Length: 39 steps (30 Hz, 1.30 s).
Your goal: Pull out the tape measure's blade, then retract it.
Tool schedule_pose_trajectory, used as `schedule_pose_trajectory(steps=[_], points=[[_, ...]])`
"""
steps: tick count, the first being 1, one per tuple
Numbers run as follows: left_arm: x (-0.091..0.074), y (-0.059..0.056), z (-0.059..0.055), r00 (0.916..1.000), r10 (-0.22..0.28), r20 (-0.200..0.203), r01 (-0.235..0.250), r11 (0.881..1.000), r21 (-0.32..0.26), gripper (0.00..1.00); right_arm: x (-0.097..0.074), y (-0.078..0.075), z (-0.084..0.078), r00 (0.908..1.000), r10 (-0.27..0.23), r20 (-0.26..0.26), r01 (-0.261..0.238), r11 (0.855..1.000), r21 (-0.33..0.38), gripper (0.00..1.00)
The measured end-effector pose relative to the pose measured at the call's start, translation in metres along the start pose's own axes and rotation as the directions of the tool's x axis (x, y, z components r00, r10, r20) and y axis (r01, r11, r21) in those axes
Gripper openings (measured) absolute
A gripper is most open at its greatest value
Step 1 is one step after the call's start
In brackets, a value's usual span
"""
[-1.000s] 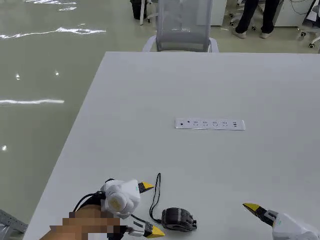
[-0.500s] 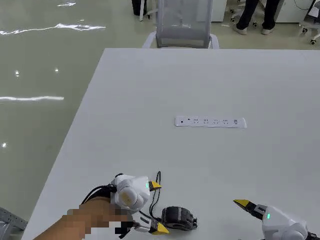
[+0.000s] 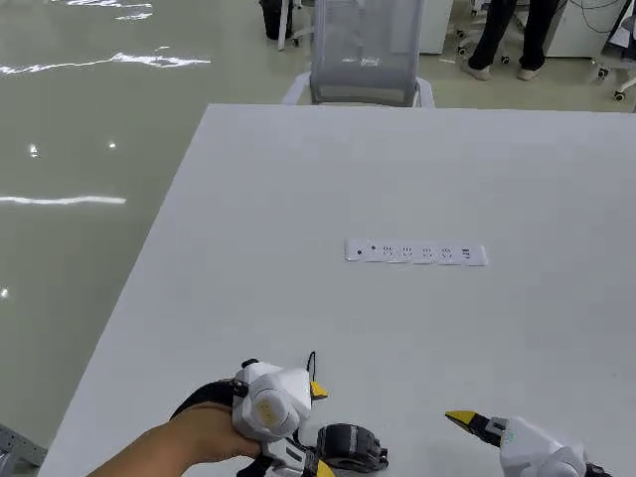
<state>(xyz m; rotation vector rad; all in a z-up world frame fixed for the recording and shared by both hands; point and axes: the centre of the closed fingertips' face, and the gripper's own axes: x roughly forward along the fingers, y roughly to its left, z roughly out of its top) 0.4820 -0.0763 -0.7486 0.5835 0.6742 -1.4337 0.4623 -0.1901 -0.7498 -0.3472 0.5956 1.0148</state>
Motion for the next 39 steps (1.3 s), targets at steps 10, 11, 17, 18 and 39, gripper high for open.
schedule_pose_trajectory(steps=[10,11,17,18,39], points=[[0.015,-0.004,-0.001,0.9985,-0.036,-0.04,0.037,0.999,0.034,0.54,0.02,0.006,-0.001,0.9988,0.039,-0.03,-0.039,0.999,-0.015,0.64],[0.015,-0.005,0.0,0.9982,-0.041,-0.044,0.042,0.998,0.038,0.53,0.021,0.006,-0.001,0.9985,0.043,-0.033,-0.044,0.999,-0.019,0.63],[0.026,-0.001,-0.006,0.9956,-0.042,-0.084,0.046,0.997,0.054,0.47,0.032,0.009,-0.004,0.9946,0.071,-0.075,-0.075,0.996,-0.046,0.54],[0.028,0.0,-0.008,0.9947,-0.042,-0.093,0.047,0.998,0.05,0.47,0.034,0.011,-0.003,0.9933,0.08,-0.084,-0.084,0.995,-0.052,0.52],[0.046,-0.009,-0.013,0.9775,-0.085,-0.193,0.097,0.994,0.056,0.36,0.064,0.02,-0.007,0.9684,0.16,-0.191,-0.182,0.978,-0.102,0.39]])
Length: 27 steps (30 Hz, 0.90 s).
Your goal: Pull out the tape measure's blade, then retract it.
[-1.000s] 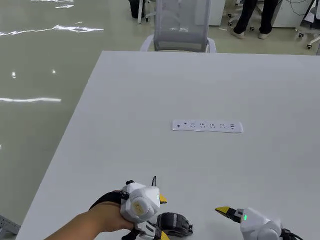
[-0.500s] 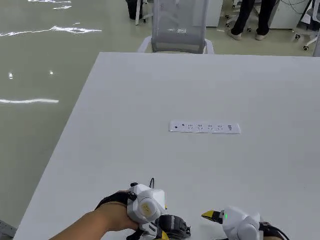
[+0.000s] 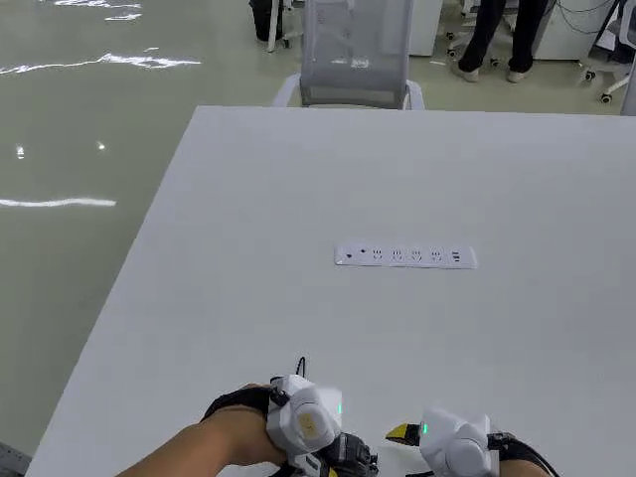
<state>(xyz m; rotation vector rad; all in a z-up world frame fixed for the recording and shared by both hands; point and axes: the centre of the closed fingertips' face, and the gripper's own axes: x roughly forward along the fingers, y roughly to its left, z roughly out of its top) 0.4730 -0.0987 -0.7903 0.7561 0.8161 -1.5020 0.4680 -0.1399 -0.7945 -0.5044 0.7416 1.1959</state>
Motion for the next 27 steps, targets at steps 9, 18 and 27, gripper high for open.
schedule_pose_trajectory(steps=[9,18,27], points=[[-0.001,-0.001,-0.001,0.9997,-0.009,-0.024,0.01,1.0,0.018,0.34,0.01,0.004,-0.003,0.9982,0.029,-0.053,-0.032,0.998,-0.056,0.31],[-0.002,-0.002,-0.002,0.9995,-0.012,-0.029,0.012,1.0,0.018,0.34,0.01,0.003,-0.003,0.9956,0.044,-0.083,-0.052,0.995,-0.09,0.28],[-0.001,-0.003,-0.002,0.9995,-0.004,-0.032,0.005,1.0,0.02,0.33,0.017,0.006,-0.003,0.991,0.071,-0.113,-0.084,0.99,-0.117,0.24]])
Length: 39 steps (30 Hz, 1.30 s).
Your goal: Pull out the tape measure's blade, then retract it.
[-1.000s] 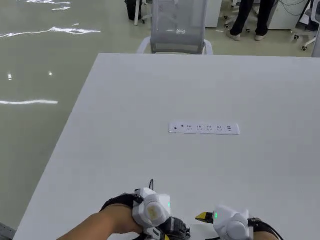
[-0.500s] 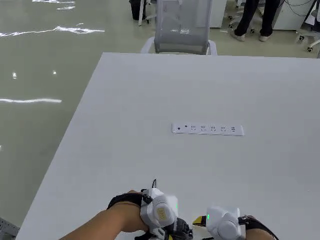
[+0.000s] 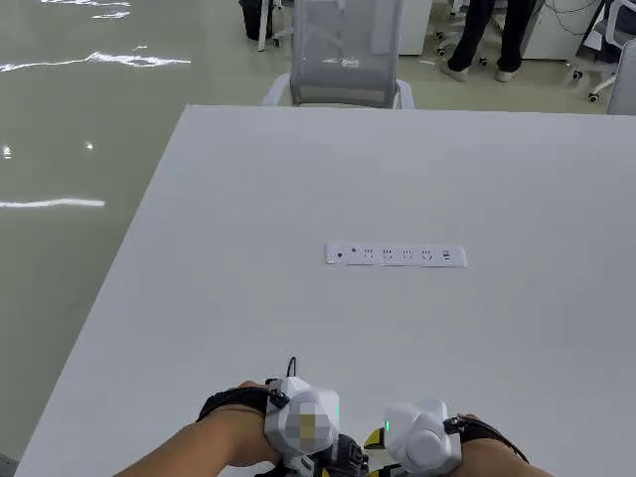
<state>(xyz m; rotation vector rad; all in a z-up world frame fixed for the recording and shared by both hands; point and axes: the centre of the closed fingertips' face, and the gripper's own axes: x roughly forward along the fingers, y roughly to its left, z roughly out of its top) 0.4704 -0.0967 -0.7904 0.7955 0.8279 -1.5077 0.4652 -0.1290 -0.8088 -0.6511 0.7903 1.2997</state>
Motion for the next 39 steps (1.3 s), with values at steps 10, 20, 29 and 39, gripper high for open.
schedule_pose_trajectory(steps=[10,20,29,39], points=[[0.0006,0.0003,0.0,1.0,-0.002,0.0,0.002,1.0,-0.002,0.33,0.0035,0.0005,0.0,0.9995,0.011,-0.029,-0.012,0.999,-0.032,0.16],[0.0005,0.0006,-0.0001,1.0,0.0,0.002,0.0,1.0,-0.005,0.34,0.0065,0.0004,-0.0031,0.9981,0.014,-0.059,-0.016,1.0,-0.026,0.15],[0.0005,0.0006,0.0,1.0,-0.001,0.003,0.001,1.0,-0.005,0.34,0.0073,0.0007,-0.0039,0.9964,0.028,-0.08,-0.033,0.997,-0.064,0.13],[0.0004,0.0012,-0.0003,1.0,0.007,0.001,-0.007,1.0,-0.022,0.34,0.006,-0.0007,-0.0061,0.9946,0.024,-0.101,-0.028,0.999,-0.044,0.12]])
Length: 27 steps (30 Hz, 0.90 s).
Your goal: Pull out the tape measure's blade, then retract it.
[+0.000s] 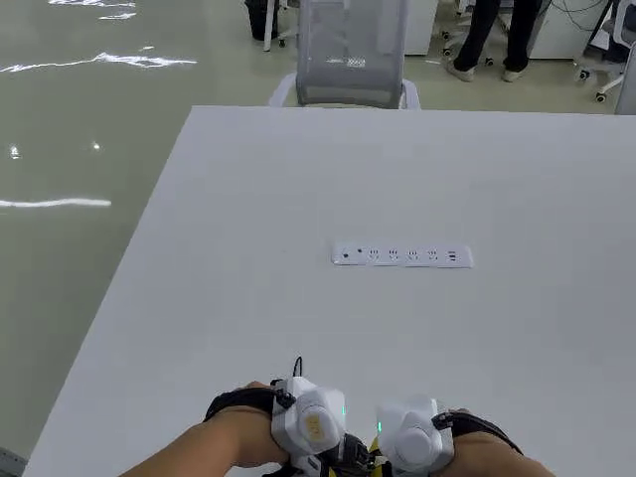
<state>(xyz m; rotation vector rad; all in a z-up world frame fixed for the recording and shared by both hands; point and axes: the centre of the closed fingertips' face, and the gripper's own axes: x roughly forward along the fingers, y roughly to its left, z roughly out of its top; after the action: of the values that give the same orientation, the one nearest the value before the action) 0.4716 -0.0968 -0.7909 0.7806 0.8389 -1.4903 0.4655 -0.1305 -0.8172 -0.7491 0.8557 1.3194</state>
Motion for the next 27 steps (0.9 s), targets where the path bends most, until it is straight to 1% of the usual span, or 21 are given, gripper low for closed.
schedule_pose_trajectory(steps=[4,9,13,27], points=[[-0.0005,0.0,-0.0002,1.0,0.003,0.0,-0.003,1.0,-0.002,0.33,0.0001,0.0,-0.0006,0.9999,0.009,-0.01,-0.009,1.0,-0.015,0.12],[-0.0002,0.0007,0.0002,1.0,0.005,0.004,-0.005,1.0,-0.01,0.34,-0.0006,-0.0007,-0.0015,0.9999,0.007,-0.008,-0.007,1.0,0.0,0.11],[-0.0002,0.0007,0.0003,1.0,0.005,0.003,-0.005,1.0,-0.011,0.34,-0.0009,-0.0011,-0.0021,0.9998,0.013,-0.015,-0.014,1.0,-0.008,0.11],[-0.0004,0.002,0.0003,1.0,-0.001,0.007,0.001,1.0,-0.02,0.33,-0.0016,-0.0026,-0.0025,0.9994,0.025,-0.025,-0.025,1.0,-0.004,0.11]])
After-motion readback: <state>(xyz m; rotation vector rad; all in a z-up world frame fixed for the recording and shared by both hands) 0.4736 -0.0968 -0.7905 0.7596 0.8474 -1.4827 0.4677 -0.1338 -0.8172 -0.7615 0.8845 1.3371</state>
